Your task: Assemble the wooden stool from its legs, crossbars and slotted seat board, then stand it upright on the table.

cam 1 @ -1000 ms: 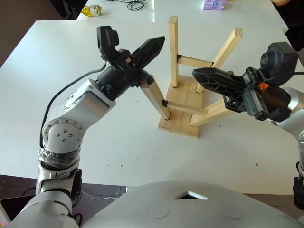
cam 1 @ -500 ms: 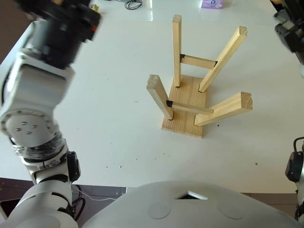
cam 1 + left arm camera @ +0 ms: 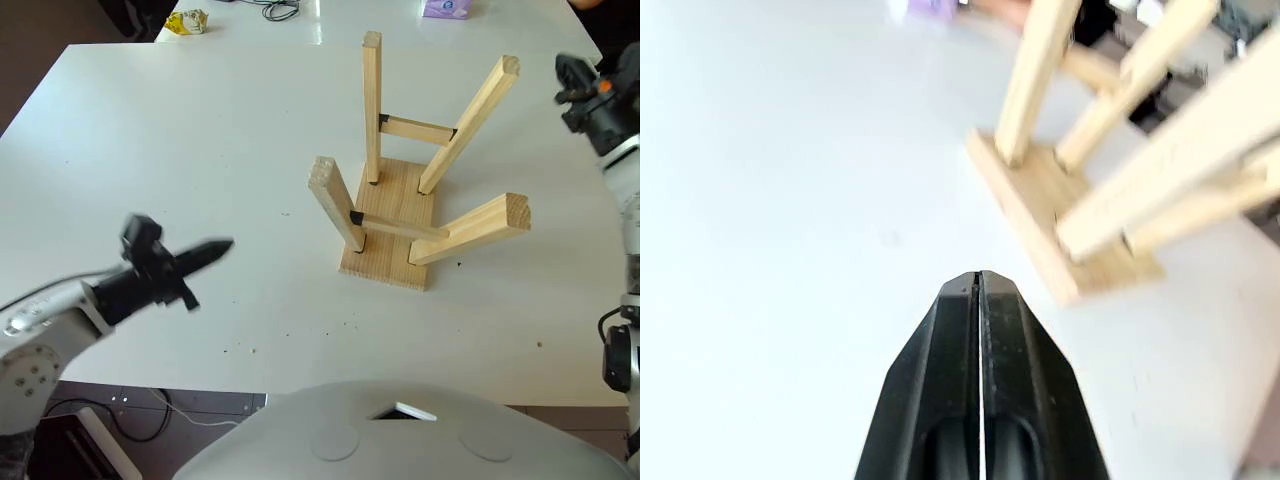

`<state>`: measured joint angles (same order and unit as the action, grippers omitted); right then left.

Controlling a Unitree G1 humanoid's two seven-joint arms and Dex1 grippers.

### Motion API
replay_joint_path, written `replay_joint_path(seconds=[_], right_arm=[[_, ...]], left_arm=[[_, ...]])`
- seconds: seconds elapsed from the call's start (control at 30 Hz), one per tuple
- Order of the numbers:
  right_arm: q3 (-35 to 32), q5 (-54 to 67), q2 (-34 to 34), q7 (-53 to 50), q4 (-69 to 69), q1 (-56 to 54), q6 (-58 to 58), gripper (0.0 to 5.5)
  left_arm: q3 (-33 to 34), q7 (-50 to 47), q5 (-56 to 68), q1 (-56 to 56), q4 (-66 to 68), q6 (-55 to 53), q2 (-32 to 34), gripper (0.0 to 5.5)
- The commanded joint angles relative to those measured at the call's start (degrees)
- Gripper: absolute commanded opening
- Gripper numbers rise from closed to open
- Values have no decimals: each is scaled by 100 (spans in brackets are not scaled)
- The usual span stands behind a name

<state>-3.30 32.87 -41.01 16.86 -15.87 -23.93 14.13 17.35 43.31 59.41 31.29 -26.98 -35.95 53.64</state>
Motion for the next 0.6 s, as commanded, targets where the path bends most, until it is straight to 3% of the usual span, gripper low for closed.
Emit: replay_joint_path(seconds=[0.03,0.3,0.6], right_arm=[[1025,-1601,631,560,-1805,-698,-1113,0],[1102,-1969,1093,2699,-2913,-1295,-2217,0],[1176,-1943,1253,4643,-2711,-1459,-2297,0]], left_arm=[[-1312,667,-674,-242,-1127,96,3,3],[-2101,-142,-458,-2643,-1012,-433,-1133,3],[-2236,-670,-767,-2928,-583,-775,-1553,3]])
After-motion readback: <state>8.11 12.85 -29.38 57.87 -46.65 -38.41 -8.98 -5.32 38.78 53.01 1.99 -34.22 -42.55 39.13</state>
